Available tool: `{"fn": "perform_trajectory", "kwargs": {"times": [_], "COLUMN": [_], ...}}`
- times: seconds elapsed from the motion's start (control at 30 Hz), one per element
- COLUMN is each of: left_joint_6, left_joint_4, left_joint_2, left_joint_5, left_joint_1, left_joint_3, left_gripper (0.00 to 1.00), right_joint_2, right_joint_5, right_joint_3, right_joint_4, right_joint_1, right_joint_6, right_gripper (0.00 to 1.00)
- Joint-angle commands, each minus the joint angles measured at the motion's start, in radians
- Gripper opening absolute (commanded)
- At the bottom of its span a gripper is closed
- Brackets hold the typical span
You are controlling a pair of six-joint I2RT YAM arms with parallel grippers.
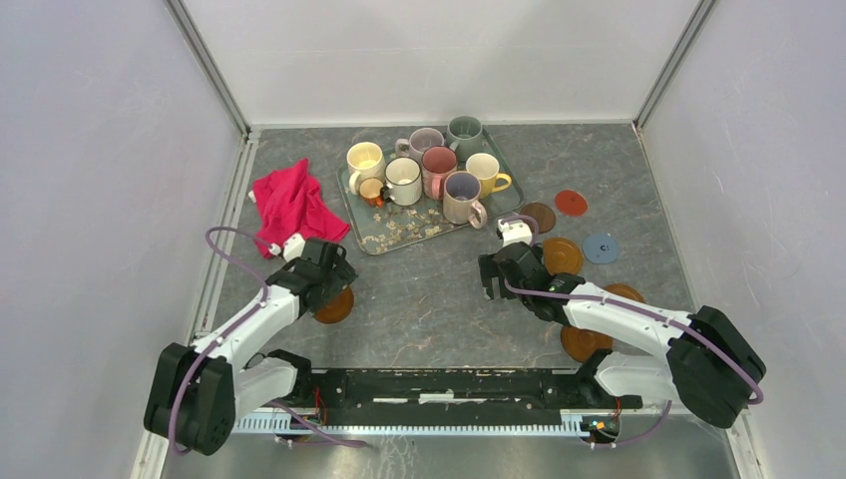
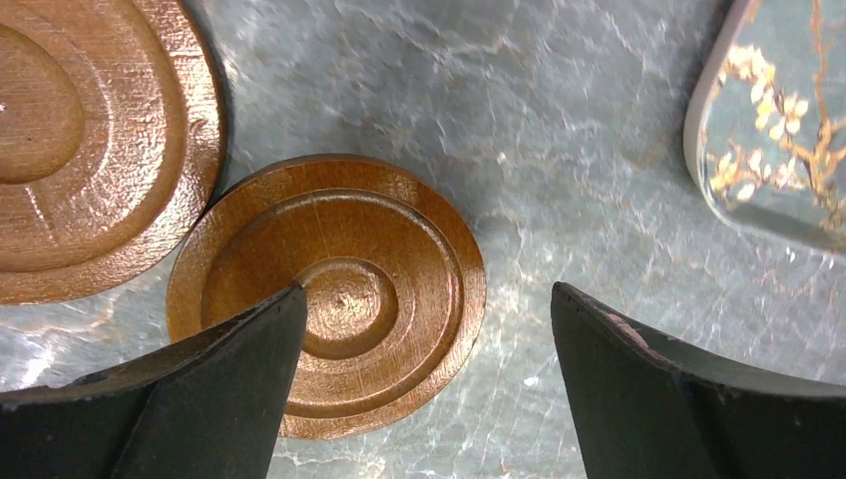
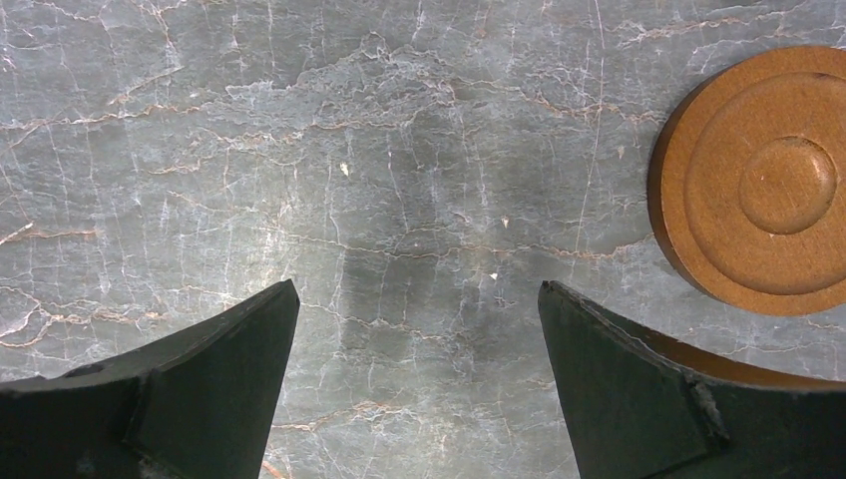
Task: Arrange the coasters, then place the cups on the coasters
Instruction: Move the coaster to the corner of the board.
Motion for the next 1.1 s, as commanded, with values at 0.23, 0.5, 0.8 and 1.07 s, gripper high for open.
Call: {"fn": "perform_trajectory", "kwargs": {"times": [0.23, 0.5, 0.8, 1.07], "left_joint_6": [0.088, 0.146, 0.053, -0.004], "left_joint_4": [-0.028, -0.04, -0.056, -0.05], "left_joint_2": [0.093, 0.052, 0.043, 0.064], "left_joint_5": [-0.016, 0.033, 0.042, 0.034], "left_joint_1": [0.206, 0.277, 0.086, -0.009], "left_joint_3": [0.013, 0.012, -0.004, -0.004], "left_gripper": [1.0, 1.0, 1.0, 1.0], "right_joint_2": [-0.018, -0.021, -0.026, -0.029], "right_joint_5": [0.004, 0.002, 0.01, 0.009], "right_joint_3": [0.012, 0.011, 0.005, -0.001], "right_joint_4": [0.012, 0.01, 0.013, 0.014], "right_joint_1": [-0.008, -0.015, -0.025, -0.027], "right_joint_6": [-0.026, -0.035, -0.03, -0.025], "right_gripper": [0.98, 0.98, 0.98, 0.98]}}
